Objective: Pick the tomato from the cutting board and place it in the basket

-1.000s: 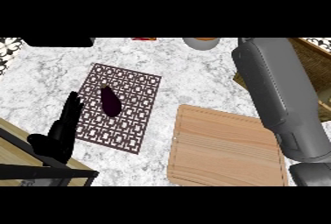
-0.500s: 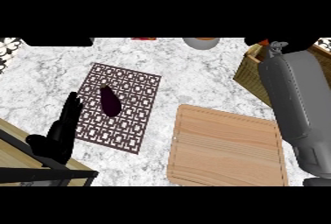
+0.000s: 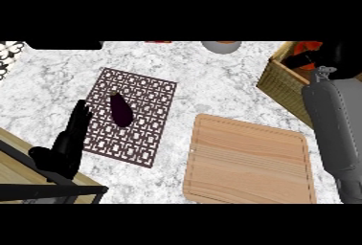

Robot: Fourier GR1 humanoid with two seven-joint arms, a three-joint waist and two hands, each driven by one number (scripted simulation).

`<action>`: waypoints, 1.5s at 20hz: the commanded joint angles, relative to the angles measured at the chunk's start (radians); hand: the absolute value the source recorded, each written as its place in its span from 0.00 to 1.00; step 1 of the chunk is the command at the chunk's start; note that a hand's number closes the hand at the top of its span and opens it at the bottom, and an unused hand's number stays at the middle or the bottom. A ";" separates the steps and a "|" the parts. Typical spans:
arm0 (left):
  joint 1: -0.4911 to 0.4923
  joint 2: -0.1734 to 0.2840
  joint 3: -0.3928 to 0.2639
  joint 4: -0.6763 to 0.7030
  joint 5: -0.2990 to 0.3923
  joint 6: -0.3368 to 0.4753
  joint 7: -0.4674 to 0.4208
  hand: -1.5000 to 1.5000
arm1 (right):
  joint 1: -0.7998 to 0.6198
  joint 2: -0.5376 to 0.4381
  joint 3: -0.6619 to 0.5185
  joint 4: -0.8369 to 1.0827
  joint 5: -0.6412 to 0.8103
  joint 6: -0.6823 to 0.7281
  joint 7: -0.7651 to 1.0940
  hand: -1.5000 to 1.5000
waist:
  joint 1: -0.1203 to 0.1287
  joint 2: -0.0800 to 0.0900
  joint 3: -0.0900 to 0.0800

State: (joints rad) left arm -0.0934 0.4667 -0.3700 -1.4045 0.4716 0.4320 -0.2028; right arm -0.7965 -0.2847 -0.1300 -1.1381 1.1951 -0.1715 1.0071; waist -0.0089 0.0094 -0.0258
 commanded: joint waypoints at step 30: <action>-0.011 -0.041 -0.014 -0.138 -0.005 0.042 0.016 0.50 | 0.233 -0.032 -0.118 -0.186 -0.029 -0.284 -0.147 0.00 | 0.022 -0.014 0.026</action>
State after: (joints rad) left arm -0.1084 0.4650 -0.3824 -1.4020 0.4627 0.4456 -0.1823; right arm -0.5702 -0.3145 -0.2523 -1.2968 1.1216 -0.3744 0.8607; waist 0.0046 0.0150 -0.0241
